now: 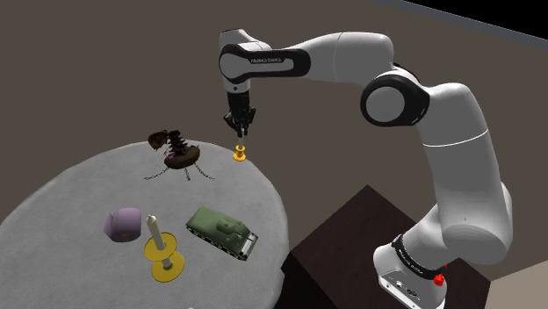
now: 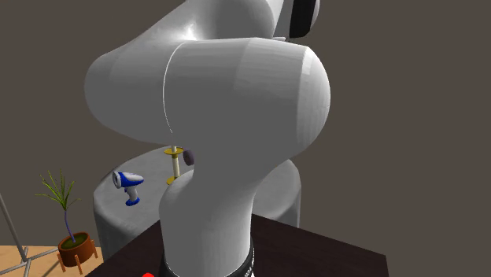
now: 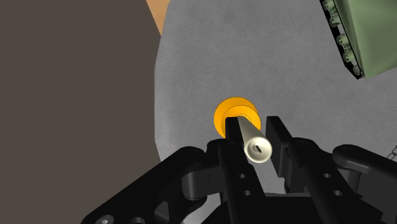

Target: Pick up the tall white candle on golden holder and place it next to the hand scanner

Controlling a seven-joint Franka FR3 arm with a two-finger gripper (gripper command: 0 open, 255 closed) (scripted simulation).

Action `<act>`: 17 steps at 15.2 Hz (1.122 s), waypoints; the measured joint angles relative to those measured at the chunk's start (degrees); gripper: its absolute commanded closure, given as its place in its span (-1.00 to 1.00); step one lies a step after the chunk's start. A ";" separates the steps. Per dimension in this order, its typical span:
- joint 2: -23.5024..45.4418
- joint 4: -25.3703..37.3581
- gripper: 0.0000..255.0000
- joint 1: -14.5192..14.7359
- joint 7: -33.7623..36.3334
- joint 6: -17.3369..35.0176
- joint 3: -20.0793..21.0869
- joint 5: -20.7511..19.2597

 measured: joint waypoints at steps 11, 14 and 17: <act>-0.87 6.86 1.00 0.52 0.09 -7.68 0.17 0.21; -4.89 1.38 1.00 0.65 1.15 -6.25 0.66 0.68; -10.84 -8.51 1.00 1.29 3.31 -2.22 1.64 1.55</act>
